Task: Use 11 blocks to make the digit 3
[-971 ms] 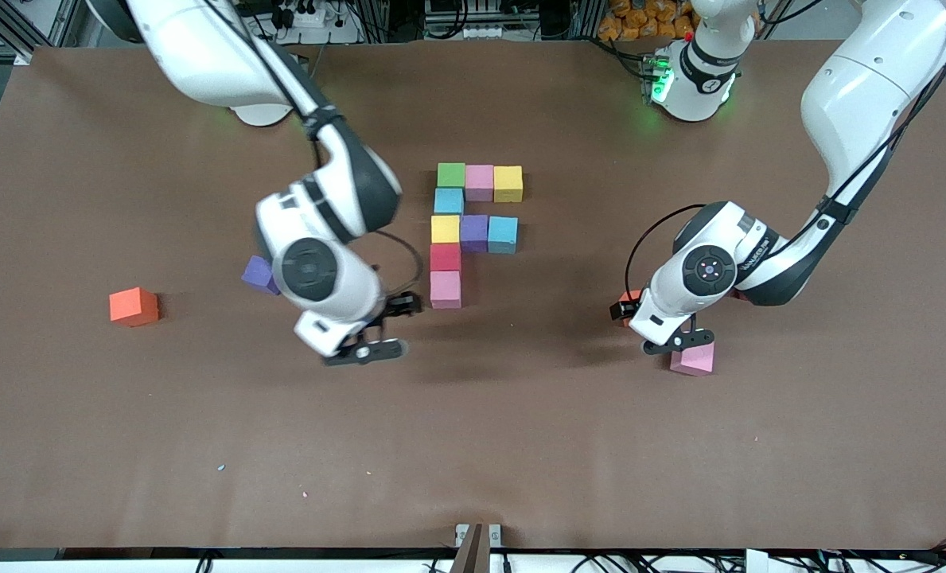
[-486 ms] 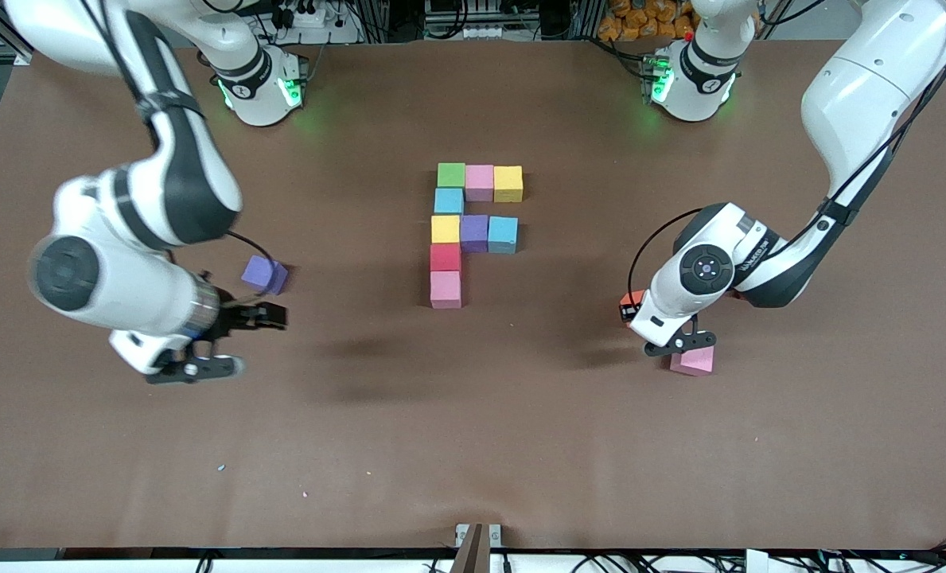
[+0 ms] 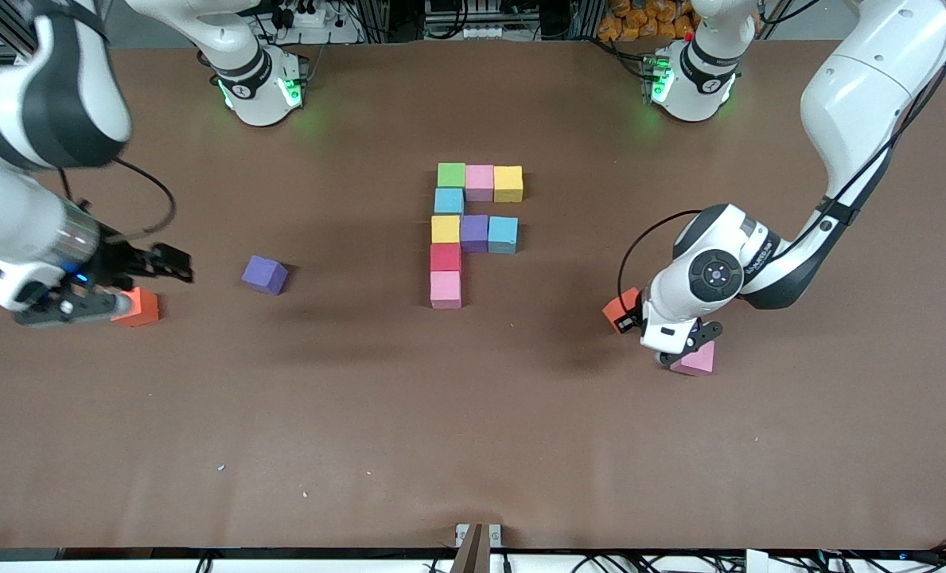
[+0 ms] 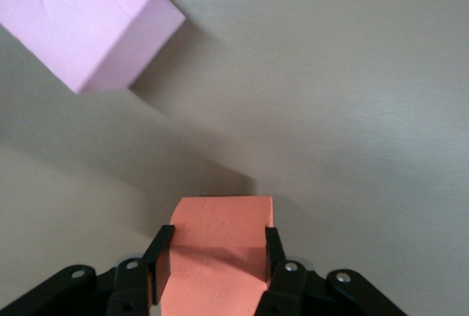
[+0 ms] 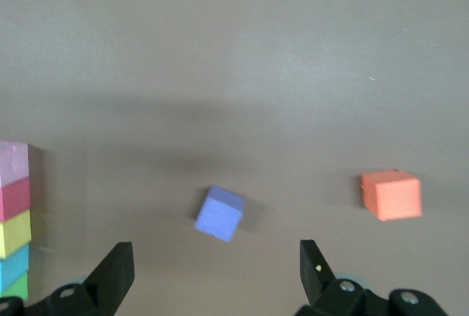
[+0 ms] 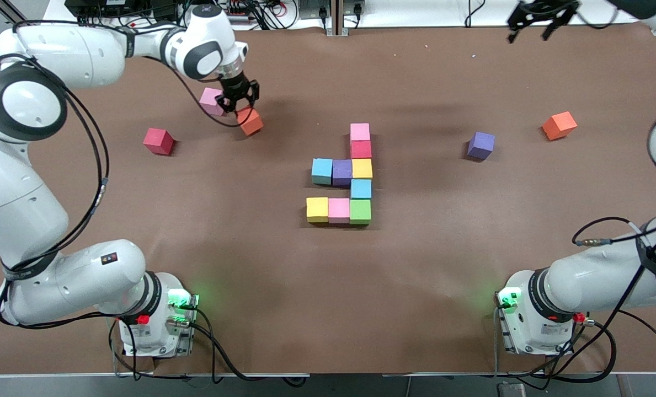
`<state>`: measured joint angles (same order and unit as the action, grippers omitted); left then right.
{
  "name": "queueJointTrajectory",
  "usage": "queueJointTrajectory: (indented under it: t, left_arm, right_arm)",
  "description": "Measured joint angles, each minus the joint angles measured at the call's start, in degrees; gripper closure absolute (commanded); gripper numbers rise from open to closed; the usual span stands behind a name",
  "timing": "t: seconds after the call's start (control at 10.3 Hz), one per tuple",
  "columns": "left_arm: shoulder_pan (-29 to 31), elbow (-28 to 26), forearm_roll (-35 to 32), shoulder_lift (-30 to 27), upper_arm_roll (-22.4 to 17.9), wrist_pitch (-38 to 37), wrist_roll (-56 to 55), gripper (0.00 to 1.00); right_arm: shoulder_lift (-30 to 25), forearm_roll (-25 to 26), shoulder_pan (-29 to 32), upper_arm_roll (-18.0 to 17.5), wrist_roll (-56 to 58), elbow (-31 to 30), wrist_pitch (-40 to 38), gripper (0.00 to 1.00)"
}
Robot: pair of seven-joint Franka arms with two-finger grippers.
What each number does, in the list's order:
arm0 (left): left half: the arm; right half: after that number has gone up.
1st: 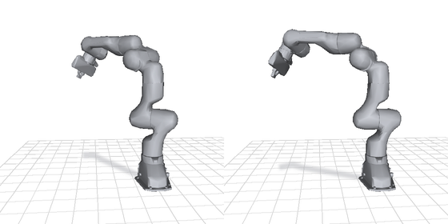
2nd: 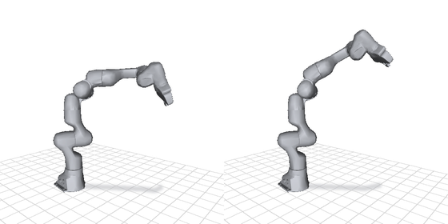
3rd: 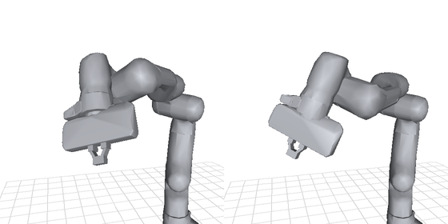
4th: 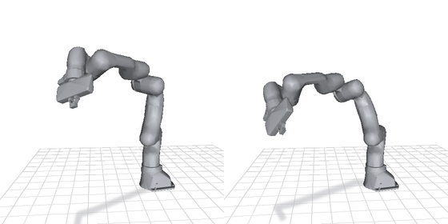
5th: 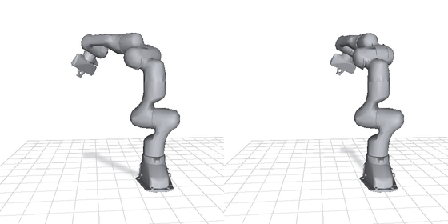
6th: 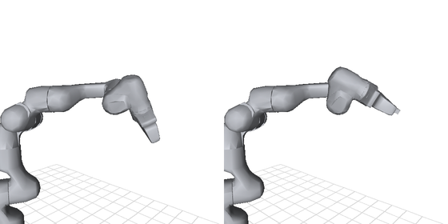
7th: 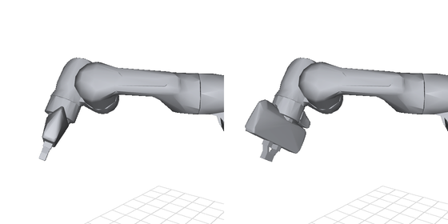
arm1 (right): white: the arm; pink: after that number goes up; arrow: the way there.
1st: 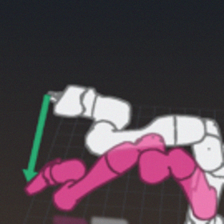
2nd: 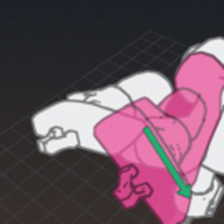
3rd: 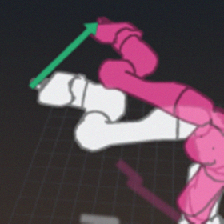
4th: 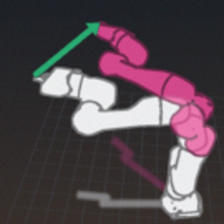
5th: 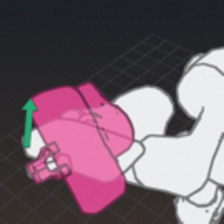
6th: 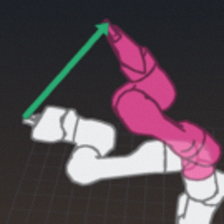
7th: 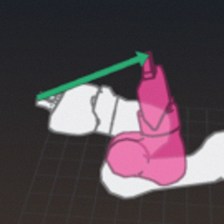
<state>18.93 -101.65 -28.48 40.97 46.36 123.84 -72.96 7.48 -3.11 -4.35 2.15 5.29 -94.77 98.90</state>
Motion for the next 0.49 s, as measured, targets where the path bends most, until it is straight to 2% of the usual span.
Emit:
queueJointTrajectory:
  t: [0.19,0.29,0.49]
  left_arm:
    - [-6.23,5.35,4.37,0.03,-0.79,-1.54,-9.7,1.0]
    - [-10.21,7.6,6.71,0.05,-2.82,-1.8,-13.64,1.0]
    - [-20.23,11.86,12.31,0.29,-10.33,-1.84,-20.79,1.0]
  right_arm:
    - [-4.46,0.01,3.18,0.18,1.25,-0.34,-2.69,0.0]
    - [-6.1,0.09,3.93,0.56,1.34,0.01,-4.34,0.0]
    - [-7.3,0.94,5.08,1.56,2.61,5.11,-9.21,0.0]
